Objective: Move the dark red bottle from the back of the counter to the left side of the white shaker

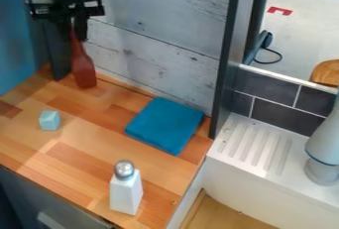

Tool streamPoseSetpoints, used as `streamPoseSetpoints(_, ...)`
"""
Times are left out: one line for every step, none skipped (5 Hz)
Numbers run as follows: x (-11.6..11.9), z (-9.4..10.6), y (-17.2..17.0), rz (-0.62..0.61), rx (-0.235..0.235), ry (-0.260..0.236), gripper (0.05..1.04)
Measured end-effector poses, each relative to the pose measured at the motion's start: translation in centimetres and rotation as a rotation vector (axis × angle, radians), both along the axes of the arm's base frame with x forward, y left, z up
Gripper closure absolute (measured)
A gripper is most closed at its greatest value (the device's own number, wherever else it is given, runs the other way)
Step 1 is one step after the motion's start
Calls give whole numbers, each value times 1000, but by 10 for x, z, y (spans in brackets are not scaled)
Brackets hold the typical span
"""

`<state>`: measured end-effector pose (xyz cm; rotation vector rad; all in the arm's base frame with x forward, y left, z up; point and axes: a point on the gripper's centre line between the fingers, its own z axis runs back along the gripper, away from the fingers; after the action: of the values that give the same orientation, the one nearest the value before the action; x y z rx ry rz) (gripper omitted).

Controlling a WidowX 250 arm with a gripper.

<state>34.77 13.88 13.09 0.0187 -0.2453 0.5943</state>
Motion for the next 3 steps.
streamPoseSetpoints(-37,-2,-21,-46,-31,18,754)
streamPoseSetpoints(-72,-5,-48,-126,-34,26,754)
streamPoseSetpoints(-96,-6,-68,-197,-45,33,754)
